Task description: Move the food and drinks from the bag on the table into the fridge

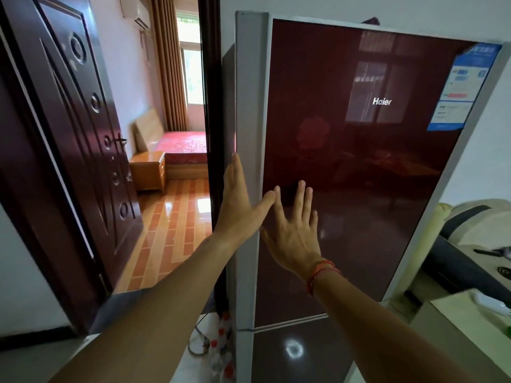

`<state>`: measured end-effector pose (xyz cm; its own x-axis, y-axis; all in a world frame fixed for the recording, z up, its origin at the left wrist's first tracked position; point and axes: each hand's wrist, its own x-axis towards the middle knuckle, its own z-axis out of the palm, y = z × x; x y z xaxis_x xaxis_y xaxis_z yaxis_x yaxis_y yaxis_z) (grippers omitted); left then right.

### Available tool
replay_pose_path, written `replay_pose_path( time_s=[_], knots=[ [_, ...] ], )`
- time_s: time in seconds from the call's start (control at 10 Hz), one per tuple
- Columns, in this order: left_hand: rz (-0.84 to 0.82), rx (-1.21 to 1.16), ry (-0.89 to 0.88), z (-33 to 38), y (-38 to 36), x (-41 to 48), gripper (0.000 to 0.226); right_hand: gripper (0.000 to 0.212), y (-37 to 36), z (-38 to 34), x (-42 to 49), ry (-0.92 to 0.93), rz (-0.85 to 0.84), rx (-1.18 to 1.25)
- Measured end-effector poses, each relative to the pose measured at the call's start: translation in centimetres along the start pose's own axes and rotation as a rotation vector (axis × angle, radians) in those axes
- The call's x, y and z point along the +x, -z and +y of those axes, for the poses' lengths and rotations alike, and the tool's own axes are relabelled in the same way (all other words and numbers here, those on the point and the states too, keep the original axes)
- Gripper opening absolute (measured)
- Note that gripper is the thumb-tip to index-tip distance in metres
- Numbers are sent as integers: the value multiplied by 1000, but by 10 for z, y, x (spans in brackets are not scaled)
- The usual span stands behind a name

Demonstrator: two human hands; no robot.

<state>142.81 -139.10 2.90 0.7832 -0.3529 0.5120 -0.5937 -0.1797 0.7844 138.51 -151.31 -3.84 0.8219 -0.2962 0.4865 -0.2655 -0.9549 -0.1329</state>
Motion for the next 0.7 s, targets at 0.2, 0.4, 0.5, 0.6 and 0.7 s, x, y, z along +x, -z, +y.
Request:
replay_pose_path(
  time_s=[0.2, 0.4, 0.5, 0.6, 0.7],
  knots=[
    [9, 14, -21, -8, -2, 2, 98, 94, -4, 1, 0, 8, 26, 4],
    [-58, 69, -19, -5, 5, 0, 104, 91, 11, 3, -1, 18, -63, -20],
    [-115, 153, 3, -4, 15, -3, 102, 89, 27, 4, -2, 26, -135, 0],
    [-150, 288, 5, -4, 24, -12, 96, 88, 45, 6, -5, 20, -164, 65],
    [-151, 430, -46, -2, 33, -28, 91, 84, 65, 9, -14, -10, -168, 108]
  ],
)
